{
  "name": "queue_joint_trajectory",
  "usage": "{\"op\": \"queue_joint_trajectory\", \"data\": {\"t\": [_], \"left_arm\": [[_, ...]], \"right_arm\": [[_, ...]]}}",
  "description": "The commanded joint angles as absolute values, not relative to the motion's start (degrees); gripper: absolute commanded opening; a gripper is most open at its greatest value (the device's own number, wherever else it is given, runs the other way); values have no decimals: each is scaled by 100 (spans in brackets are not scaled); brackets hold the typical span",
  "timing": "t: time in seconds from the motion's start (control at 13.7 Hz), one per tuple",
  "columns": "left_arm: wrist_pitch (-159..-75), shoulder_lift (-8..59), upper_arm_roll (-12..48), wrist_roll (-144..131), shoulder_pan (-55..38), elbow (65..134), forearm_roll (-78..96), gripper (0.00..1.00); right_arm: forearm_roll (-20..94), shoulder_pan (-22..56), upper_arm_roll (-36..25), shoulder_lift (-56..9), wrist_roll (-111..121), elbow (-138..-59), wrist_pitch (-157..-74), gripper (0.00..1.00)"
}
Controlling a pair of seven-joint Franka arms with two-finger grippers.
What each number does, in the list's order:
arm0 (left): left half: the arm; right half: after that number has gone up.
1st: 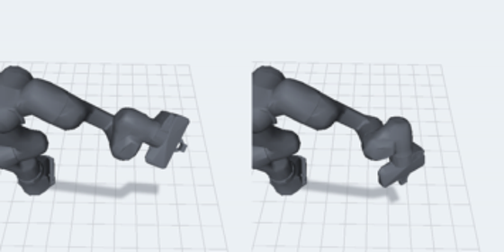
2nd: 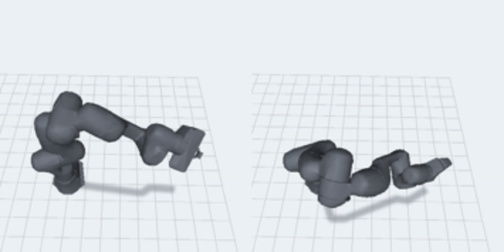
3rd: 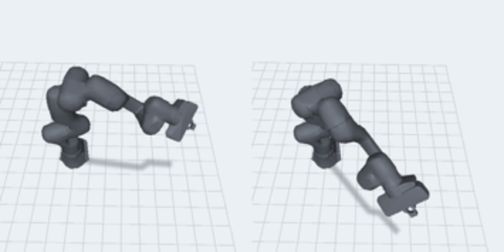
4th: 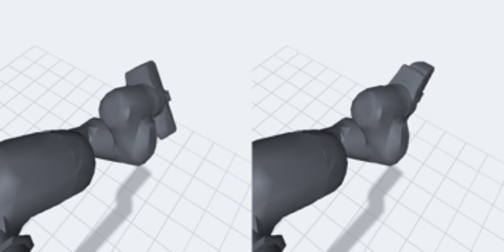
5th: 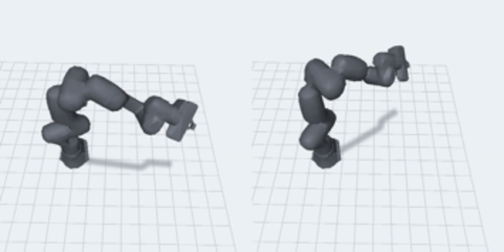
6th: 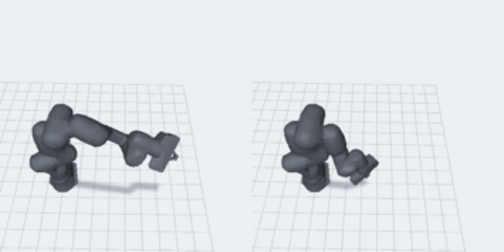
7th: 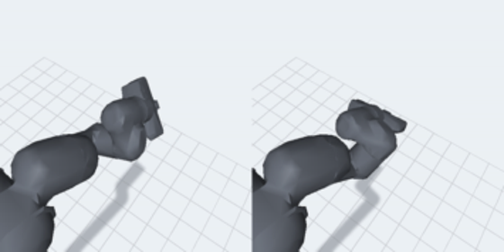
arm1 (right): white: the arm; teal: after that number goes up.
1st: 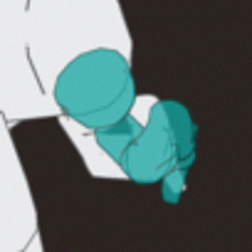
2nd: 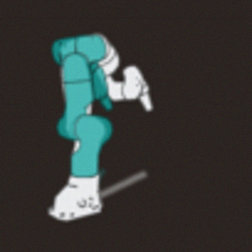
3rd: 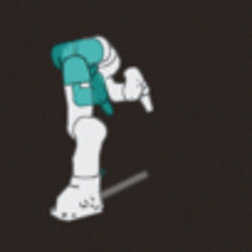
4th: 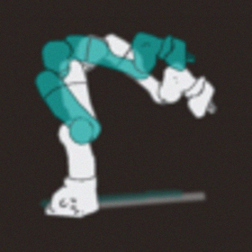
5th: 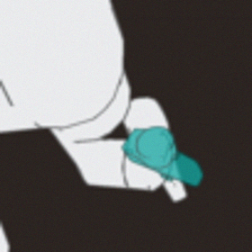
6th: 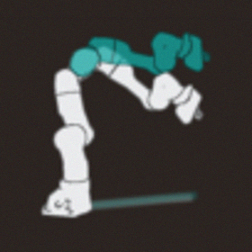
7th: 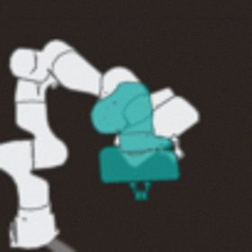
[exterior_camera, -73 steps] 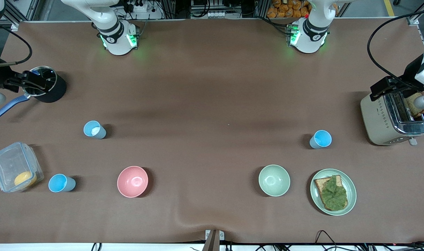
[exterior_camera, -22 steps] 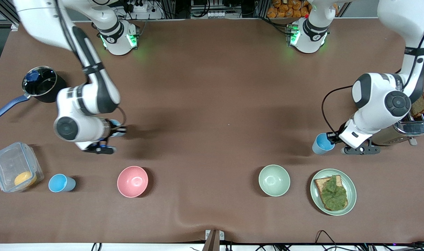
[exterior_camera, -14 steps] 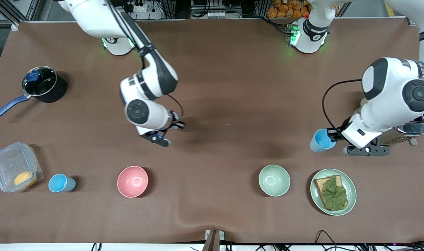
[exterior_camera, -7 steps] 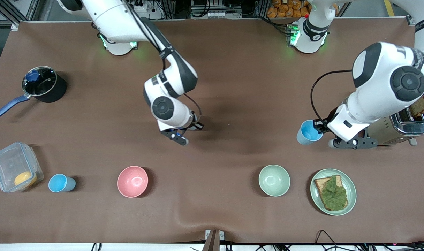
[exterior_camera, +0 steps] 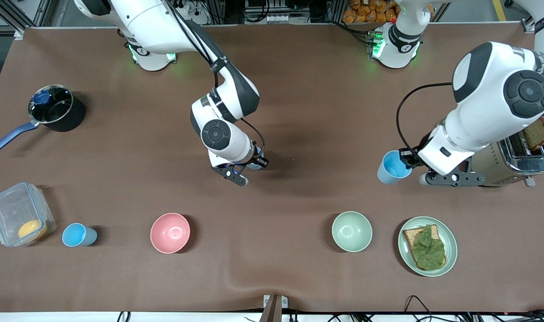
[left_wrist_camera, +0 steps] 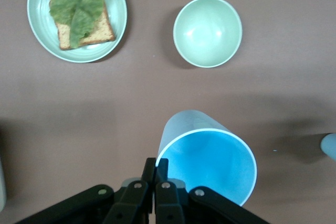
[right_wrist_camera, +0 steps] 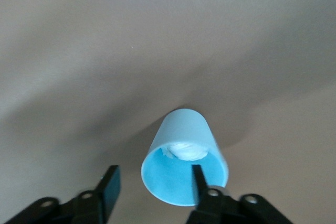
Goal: Stack blue cups with both arms
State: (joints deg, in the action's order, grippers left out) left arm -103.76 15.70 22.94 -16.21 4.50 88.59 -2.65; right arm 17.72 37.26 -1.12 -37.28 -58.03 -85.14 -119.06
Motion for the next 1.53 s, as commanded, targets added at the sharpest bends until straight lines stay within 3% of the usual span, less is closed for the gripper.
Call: {"op": "queue_joint_trajectory", "data": {"t": [0.0, 0.44, 0.73, 0.95, 1.17, 1.46], "left_arm": [[-10266, 1547, 2460, -1949, 466, 8780, -158, 0], [-10292, 1845, 2769, -3293, -42, 8675, -167, 0], [-10782, 2161, 2760, -4909, -974, 8640, -176, 0], [-11257, 2766, 2716, -6113, -1764, 8228, -228, 0], [-12003, 3198, 2506, -7012, -2450, 8095, -246, 0], [-12146, 3453, 1742, -7225, -3452, 8121, -403, 0]], "right_arm": [[1793, 3464, -149, -3709, -5740, -7833, -10910, 100], [1259, 2445, -150, -3279, -3792, -7787, -9793, 100], [949, 1794, -158, -2901, -2551, -7805, -8880, 100], [897, 1258, -149, -2594, -1962, -7805, -8255, 100], [512, 792, -149, -2330, -1277, -7813, -7771, 100], [300, 432, -193, -1488, -765, -8172, -7734, 100]]}}
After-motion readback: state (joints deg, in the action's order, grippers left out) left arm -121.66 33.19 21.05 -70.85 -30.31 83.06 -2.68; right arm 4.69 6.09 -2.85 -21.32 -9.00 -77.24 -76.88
